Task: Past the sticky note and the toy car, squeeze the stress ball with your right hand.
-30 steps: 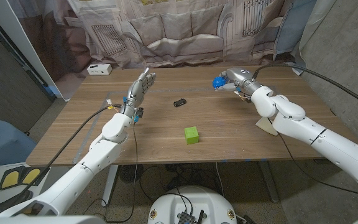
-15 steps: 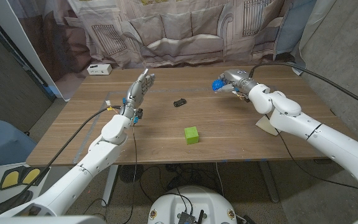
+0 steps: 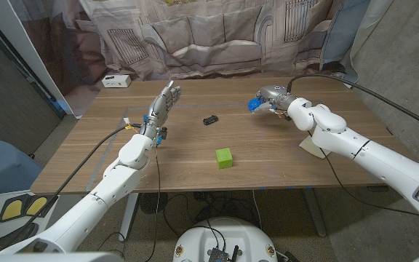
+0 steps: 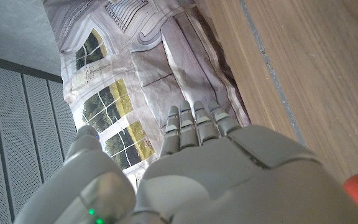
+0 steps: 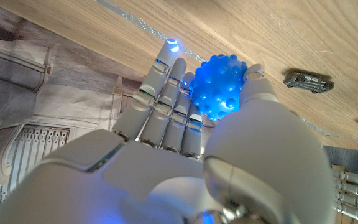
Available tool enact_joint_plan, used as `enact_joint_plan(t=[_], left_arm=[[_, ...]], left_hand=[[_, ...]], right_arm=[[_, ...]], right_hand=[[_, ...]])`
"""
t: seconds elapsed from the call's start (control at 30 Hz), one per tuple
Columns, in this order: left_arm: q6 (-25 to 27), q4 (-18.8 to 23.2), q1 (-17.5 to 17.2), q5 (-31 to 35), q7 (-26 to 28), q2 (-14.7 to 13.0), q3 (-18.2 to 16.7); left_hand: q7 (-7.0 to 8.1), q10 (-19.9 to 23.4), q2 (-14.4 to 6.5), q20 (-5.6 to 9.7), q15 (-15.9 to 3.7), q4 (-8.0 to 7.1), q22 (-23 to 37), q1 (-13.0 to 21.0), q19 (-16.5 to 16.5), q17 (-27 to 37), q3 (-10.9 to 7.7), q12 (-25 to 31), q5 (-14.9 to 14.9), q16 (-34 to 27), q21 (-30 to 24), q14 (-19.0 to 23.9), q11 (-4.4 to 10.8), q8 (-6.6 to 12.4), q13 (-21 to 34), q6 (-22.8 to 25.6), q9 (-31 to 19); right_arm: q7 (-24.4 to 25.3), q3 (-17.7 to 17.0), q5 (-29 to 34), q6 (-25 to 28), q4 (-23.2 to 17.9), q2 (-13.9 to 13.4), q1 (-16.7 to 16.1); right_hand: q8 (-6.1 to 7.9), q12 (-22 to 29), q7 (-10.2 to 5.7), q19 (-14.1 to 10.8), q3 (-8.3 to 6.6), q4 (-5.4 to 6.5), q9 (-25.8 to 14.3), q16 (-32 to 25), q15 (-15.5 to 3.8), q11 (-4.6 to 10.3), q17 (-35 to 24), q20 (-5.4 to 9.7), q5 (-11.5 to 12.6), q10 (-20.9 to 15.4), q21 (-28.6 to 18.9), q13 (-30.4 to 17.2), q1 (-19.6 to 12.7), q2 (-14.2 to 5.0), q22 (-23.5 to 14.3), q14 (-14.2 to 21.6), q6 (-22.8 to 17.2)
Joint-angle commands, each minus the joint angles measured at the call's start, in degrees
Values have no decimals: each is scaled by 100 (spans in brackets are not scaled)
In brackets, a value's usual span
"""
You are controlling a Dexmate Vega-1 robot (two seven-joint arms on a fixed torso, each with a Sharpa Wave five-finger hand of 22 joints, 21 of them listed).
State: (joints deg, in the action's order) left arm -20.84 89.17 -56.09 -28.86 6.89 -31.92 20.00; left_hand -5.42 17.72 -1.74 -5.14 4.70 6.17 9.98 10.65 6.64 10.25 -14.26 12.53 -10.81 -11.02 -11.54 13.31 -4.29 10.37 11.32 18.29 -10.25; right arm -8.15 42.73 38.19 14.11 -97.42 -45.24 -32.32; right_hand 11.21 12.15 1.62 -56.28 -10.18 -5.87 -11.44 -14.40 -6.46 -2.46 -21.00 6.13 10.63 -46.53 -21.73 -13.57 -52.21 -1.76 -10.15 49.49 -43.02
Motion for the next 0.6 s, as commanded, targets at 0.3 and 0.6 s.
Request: enact_joint_plan(t=[0.3,0.6], left_arm=[[-9,-108,37,-52,-42,67,41],[67,-57,18,-51,14,56,42]], left_hand=[[-16,22,-39,6,-16,39,26,31,60,11,2,-18,3,16,22,27,-26,9,28,-31,-27],[-21,27,-41,15,-14,41,26,33,62,11,2,-16,3,15,22,29,-38,20,28,-26,-27]], right_arm=[[-314,340,236,49,453,129,309],[-480,493,313,91,675,200,429]], right_hand=[[-33,-58,-1,107,-3,-8,-13,50,-6,25,15,-4,21,119,76,0,45,-41,4,-102,114],[-37,-65,-14,125,-12,-24,-11,61,-5,8,20,-8,28,152,98,9,35,-56,4,-127,148]])
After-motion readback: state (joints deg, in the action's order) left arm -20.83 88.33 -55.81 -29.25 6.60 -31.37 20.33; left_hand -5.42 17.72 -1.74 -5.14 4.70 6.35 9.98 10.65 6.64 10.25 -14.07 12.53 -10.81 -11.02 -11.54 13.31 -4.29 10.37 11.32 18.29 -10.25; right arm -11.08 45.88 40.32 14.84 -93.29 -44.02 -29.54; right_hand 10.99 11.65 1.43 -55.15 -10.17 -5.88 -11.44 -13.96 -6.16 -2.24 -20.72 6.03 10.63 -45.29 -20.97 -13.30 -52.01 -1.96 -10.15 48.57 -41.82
